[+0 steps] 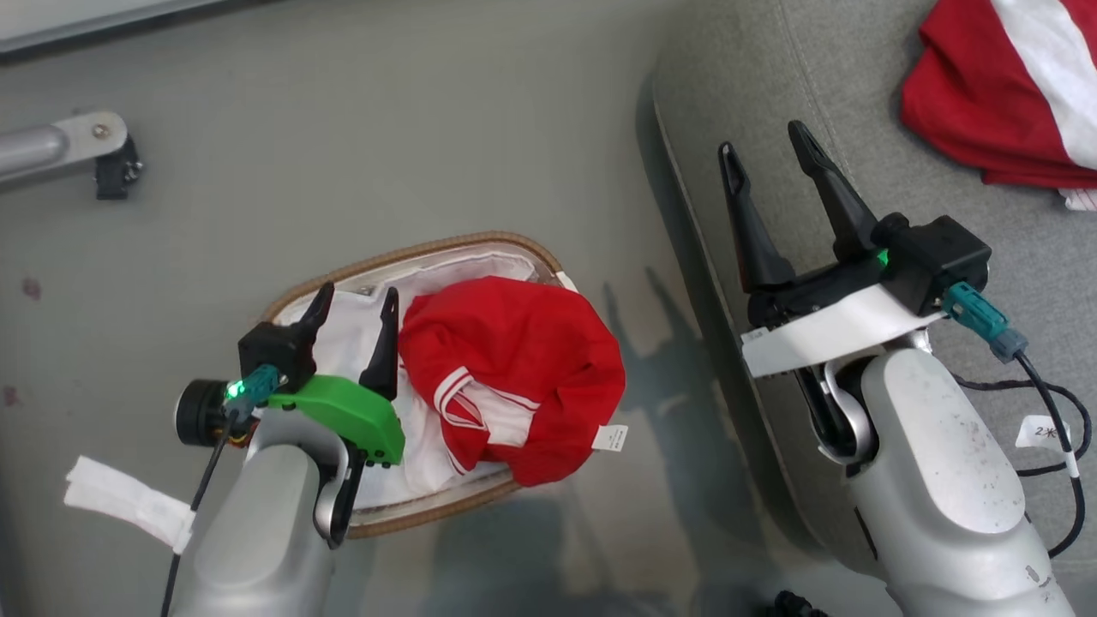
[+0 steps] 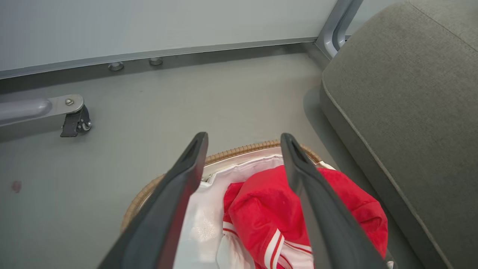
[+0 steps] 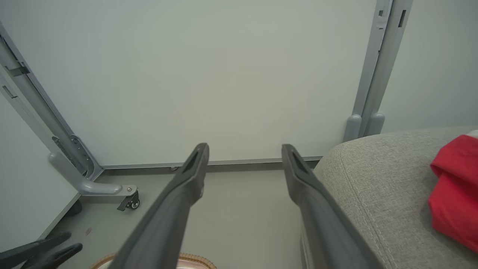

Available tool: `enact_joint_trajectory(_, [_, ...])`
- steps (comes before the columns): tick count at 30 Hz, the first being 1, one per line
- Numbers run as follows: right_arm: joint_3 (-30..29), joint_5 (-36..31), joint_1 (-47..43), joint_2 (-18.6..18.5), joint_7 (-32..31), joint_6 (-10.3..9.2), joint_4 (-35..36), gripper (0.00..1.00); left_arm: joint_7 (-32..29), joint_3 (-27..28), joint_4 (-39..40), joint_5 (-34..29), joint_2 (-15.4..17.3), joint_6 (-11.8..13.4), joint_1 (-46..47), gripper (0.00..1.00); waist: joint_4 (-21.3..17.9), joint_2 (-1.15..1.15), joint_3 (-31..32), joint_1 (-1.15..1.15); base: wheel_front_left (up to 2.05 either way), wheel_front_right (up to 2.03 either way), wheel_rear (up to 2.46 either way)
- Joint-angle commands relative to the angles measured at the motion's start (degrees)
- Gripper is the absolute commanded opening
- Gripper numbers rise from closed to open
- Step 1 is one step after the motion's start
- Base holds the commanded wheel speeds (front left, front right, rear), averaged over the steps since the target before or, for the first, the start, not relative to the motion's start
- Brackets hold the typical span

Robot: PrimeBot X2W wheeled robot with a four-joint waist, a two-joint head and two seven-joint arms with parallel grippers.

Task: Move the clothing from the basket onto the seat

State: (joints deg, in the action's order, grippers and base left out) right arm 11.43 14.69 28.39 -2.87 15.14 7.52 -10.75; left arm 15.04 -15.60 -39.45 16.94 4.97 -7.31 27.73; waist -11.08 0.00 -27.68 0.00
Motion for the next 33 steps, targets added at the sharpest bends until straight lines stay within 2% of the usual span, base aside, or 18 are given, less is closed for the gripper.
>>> enact_joint_trajectory(1, [0.5,-0.1,1.6,-0.1,0.0,-0.07,0.9,1.00,0.2,-1.2,-1.1,0.7,1.2,-0.3,2.9,1.00,-4.1,0.00,-6.8,0.00,0.00,0.00,0.00])
enact_joint_trajectory(12, [2.4,-0.1,4.7,-0.1,0.0,-0.07,5.6,1.00,0.2,-10.7,-11.5,6.3,4.4,-0.3,12.2,1.00,-6.2,0.00,-14.3,0.00,0.00,0.00,0.00])
enact_joint_trajectory(23, [2.7,0.9,6.3,-0.1,0.0,-0.06,8.8,1.00,-0.5,-17.4,-22.9,10.1,5.3,-0.3,19.6,1.00,-6.6,0.00,-20.1,0.00,0.00,0.00,0.00])
enact_joint_trajectory(33, [2.1,1.3,6.3,-0.1,0.0,-0.07,9.5,1.00,-5.7,-22.9,-26.0,16.2,5.7,-0.3,22.4,1.00,-6.6,0.00,-22.2,0.00,0.00,0.00,0.00])
